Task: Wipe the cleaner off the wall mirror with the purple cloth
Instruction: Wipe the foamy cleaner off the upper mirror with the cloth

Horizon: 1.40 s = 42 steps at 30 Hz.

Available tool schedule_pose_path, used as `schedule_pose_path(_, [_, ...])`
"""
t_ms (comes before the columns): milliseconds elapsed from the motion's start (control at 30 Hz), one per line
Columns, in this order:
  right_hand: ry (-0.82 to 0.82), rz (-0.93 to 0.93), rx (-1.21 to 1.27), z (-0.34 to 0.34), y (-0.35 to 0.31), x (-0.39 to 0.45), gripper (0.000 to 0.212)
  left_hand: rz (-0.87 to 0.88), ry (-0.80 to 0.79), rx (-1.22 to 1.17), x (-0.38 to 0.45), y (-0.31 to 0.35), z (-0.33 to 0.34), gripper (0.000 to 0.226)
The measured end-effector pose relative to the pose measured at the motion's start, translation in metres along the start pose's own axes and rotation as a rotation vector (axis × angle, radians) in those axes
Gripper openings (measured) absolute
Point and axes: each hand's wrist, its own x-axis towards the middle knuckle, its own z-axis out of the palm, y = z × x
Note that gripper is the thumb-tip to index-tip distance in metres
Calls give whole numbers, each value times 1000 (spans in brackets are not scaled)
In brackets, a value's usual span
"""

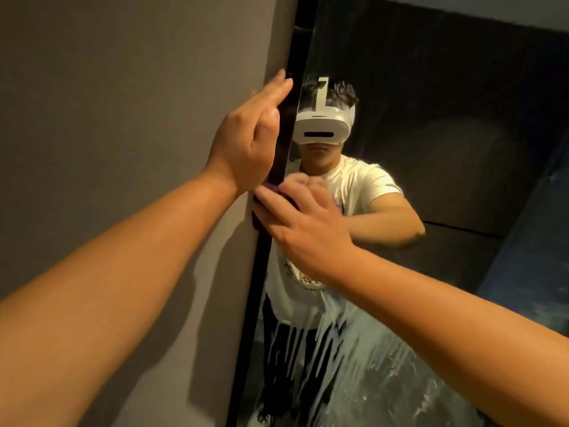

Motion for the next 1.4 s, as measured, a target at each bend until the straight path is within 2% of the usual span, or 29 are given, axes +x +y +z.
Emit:
schedule_pose_path(100, [-270,-286,90,2,-62,-74,33,-26,-26,23,-7,1,-3,49])
schedule_pose_path(167, [-382,-363,147,6,-91,-107,34,-38,-52,40,-16,2,-4,49])
schedule_pose_path(233, [-379,-296,248,2,-93,-111,31,-45,-84,53,-24,2,-6,49])
schedule_pose_path(333, [-200,-132,231,-18,-55,-95,32,-61,-121,115,-34,1,-6,52])
schedule_pose_path(433, [-17,87,136,-35,13,-90,35,-40,-163,325,-62,1,10,63])
schedule_pose_path(500, [-20,224,62,-42,42,-95,36,-44,-189,449,-91,-3,27,68])
schedule_pose_path(600, [-43,254,16,-36,25,-103,37,-77,-185,536,-128,-15,44,69])
schedule_pose_path(700, [-51,178,163,-6,-32,-128,37,-78,-147,595,-146,-26,52,66])
schedule_pose_path(800, [-249,-26,262,12,-103,-182,38,-79,-114,605,-159,-28,60,65])
schedule_pose_path(900, [-392,-309,227,24,-135,-213,29,-78,-122,629,-175,-31,61,65])
schedule_pose_path(967, [-293,-376,260,26,-131,-197,23,-75,-151,642,-187,-36,61,66])
schedule_pose_path(1033, [-80,-291,410,24,-110,-177,23,-52,-159,643,-197,-42,62,66])
schedule_pose_path(1100, [26,-68,113,6,-76,-150,25,-10,-141,633,-203,-46,64,66])
schedule_pose_path(1133, [88,84,30,-2,-59,-138,27,6,-135,622,-206,-48,65,66])
schedule_pose_path(1200, [94,241,-63,-15,-37,-122,30,14,-121,597,-210,-52,68,65])
schedule_pose_path(1267, [46,245,-125,-6,-42,-120,32,24,-87,568,-220,-59,70,62])
schedule_pose_path(1400, [42,166,-165,39,-123,-155,32,99,-5,489,-257,-78,79,57])
